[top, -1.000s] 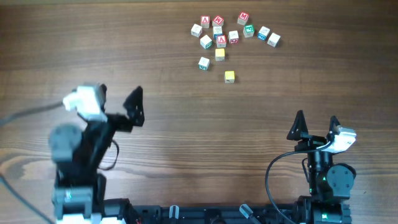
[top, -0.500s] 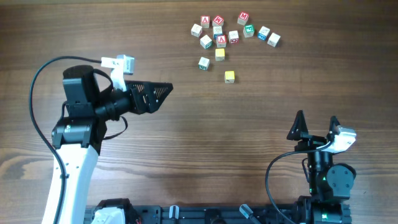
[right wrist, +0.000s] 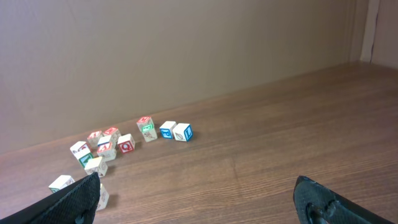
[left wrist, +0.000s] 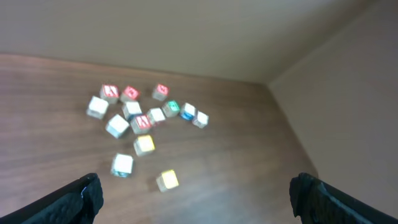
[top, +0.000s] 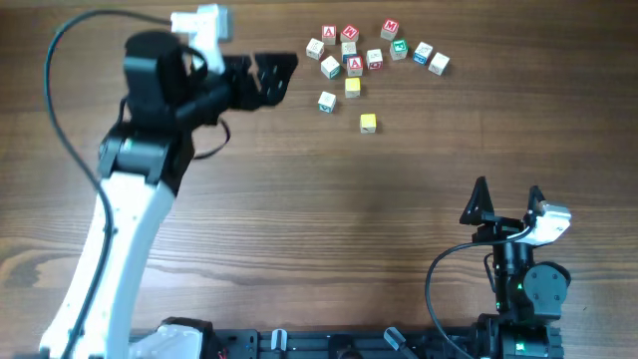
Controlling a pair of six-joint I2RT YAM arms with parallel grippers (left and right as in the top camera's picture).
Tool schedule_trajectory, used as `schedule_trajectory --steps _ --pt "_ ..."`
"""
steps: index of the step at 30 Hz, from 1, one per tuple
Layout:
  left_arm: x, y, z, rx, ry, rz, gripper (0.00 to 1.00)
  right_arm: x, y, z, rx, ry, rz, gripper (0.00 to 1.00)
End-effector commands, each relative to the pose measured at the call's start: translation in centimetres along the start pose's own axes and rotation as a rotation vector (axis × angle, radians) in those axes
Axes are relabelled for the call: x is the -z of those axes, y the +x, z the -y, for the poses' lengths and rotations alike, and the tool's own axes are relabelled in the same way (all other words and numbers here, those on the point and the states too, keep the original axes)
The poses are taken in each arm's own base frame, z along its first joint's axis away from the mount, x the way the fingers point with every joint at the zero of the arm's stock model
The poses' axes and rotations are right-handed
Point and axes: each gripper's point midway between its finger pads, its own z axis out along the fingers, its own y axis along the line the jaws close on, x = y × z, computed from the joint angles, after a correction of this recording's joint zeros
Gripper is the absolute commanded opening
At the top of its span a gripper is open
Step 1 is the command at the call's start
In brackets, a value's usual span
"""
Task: Form a horizontal line
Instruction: 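Reach the left gripper forward over the block cluster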
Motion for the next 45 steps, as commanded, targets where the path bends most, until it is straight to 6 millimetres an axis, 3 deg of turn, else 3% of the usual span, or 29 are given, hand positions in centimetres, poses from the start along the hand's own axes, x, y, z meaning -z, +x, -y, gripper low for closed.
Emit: schedule_trajectory --steps 1,4,6,8,14,20,23,27,31,34,41,45 --pt "-4.2 -2.6 -1.6 0.002 -0.091 -0.001 0.99 0.1 -0.3 -0.1 -0.005 -0.008 0.012 1.0" --pt "-7.7 -2.7 -2.6 0.006 -0.102 -0.037 0.99 0.1 -0.3 -0.1 -0.005 -0.008 0.012 1.0" --pt "-10.6 -2.1 -4.5 0.008 -0.161 -0.055 0.99 0.1 -0.3 -0.1 -0.005 -0.009 0.012 1.0" --pt "-13.9 -0.3 -6.6 -0.04 -0.216 -0.085 0.99 0.1 -0.3 -0.1 -0.005 -0.009 0.012 1.0" --pt "-21.1 5.6 -13.2 -0.115 -0.358 -0.15 0.99 0.1 -0.3 -0.1 -0.005 -0.009 0.012 1.0" --pt "-26.0 9.1 -17.3 -0.147 -0.363 -0.16 1.0 0.1 -0.3 -0.1 -0.005 -0.009 0.012 1.0" --pt "-28.2 9.4 -18.6 -0.201 -0.373 -0.192 0.99 0.1 -0.3 -0.1 -0.005 -0.009 0.012 1.0" --pt "-30.2 7.7 -18.6 -0.229 -0.364 -0.173 0.99 0.1 -0.3 -0.1 -0.005 -0.009 0.012 1.0" --pt "-30.6 7.0 -18.4 -0.299 -0.353 -0.159 0.98 0.1 -0.3 -0.1 -0.005 -0.009 0.012 1.0" --pt "-30.6 7.4 -19.5 -0.344 -0.395 -0.173 0.94 0.1 -0.3 -0.1 -0.006 -0.009 0.012 1.0" --pt "-31.6 11.2 -20.9 -0.326 -0.387 -0.256 0.94 0.1 -0.3 -0.1 -0.005 -0.009 0.012 1.0" --pt "-32.0 11.0 -20.1 -0.337 -0.372 -0.234 0.79 0.1 -0.3 -0.1 -0.005 -0.009 0.012 1.0"
